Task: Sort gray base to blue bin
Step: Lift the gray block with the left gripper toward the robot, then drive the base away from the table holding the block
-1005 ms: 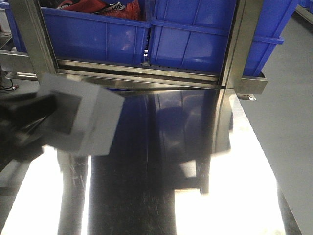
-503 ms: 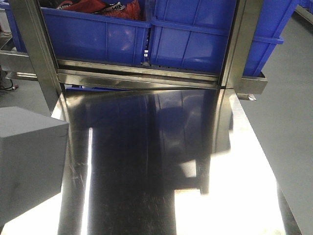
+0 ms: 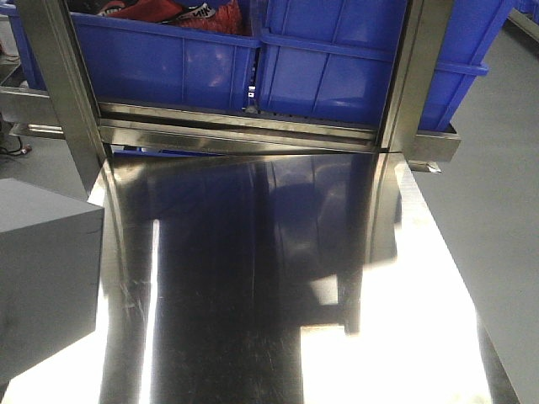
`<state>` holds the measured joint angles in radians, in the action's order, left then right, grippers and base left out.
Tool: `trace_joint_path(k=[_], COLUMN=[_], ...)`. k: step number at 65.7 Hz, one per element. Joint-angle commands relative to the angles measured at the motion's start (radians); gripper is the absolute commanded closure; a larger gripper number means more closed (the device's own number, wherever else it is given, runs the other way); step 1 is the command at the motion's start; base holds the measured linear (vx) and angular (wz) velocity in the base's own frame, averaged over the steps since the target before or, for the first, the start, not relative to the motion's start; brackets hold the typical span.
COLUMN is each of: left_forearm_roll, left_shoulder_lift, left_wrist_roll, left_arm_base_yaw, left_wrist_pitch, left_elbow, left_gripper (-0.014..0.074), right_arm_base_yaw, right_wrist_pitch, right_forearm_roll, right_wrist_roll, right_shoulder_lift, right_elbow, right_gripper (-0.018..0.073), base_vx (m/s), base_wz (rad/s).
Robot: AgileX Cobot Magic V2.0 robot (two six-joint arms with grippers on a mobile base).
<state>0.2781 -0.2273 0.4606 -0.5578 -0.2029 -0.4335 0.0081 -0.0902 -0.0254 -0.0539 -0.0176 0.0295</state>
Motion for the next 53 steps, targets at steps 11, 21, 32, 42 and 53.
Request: trace_joint_path(k=[11, 21, 32, 42, 53], left_forearm_roll=[0.001, 0.001, 0.001, 0.001, 0.001], left_shoulder_lift=[-0.011, -0.011, -0.011, -0.011, -0.011], left_wrist_roll=[0.012, 0.012, 0.012, 0.012, 0.012], left_arm_base_yaw=[-0.003, -0.003, -0.003, -0.003, -0.003], left_wrist_pitch=[0.101, 0.101, 0.101, 0.101, 0.101], left_elbow=[-0.026, -0.026, -0.026, -0.026, -0.026], left_gripper=[0.0591, 0.0591, 0.0591, 0.0591, 0.0591], right_arm_base_yaw=[-0.004, -0.004, -0.004, -0.004, -0.004], right_wrist_pitch=[0.074, 0.074, 0.074, 0.074, 0.074], right_forearm_roll=[-0.006, -0.006, -0.006, -0.006, -0.006], right_wrist_roll=[0.007, 0.007, 0.007, 0.007, 0.007], right_shoulder_lift=[-0.008, -0.008, -0.008, -0.008, -0.008], right_elbow=[0.001, 0.001, 0.001, 0.001, 0.001], right_gripper=[0.0564, 0.0564, 0.0564, 0.0564, 0.0564], base_vx=[0.0, 0.0, 0.0, 0.0, 0.0], base_wz=[0.0, 0.0, 0.0, 0.0, 0.0])
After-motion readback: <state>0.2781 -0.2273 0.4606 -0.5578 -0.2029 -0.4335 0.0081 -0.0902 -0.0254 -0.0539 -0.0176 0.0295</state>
